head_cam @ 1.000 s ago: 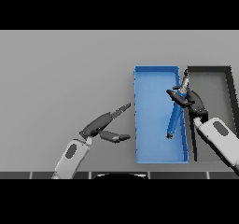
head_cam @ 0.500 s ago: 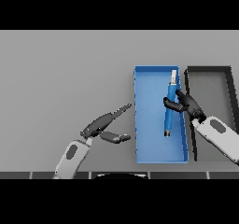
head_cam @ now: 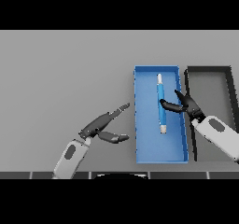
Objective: Pick up the blue pipe and place it into the blue bin.
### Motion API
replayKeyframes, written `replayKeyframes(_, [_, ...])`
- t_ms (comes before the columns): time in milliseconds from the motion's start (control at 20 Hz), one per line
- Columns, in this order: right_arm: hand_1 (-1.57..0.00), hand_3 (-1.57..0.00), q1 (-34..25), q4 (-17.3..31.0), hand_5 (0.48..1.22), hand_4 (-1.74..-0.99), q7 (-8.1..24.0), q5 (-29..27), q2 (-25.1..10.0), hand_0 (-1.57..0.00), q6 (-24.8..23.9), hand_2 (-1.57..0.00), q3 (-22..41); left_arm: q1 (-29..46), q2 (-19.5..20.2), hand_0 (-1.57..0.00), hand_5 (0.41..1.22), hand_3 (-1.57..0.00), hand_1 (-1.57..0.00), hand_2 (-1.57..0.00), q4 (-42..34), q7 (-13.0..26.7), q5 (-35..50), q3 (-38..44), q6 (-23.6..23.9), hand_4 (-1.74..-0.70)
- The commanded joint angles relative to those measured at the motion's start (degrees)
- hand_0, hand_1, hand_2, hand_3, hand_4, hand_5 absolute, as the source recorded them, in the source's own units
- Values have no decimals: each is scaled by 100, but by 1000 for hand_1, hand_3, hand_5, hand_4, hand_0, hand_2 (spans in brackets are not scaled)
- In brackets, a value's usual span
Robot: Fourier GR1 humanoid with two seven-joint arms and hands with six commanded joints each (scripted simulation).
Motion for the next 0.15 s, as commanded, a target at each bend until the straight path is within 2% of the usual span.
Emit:
replayKeyframes(0, [-5, -3, -15, 17, 655, -1022, -20, 35, 13, -6, 20, -5, 19, -20, 8, 1, 431, 1, 1, 1, 13, 39, 12, 26, 0, -885])
replayKeyframes(100, [-5, -3, -102, 89, 643, -1022, -5, 9, 86, -6, 36, -5, 14, -75, 84, 1, 431, 1, 1, 1, 38, 46, 69, 102, -57, -885])
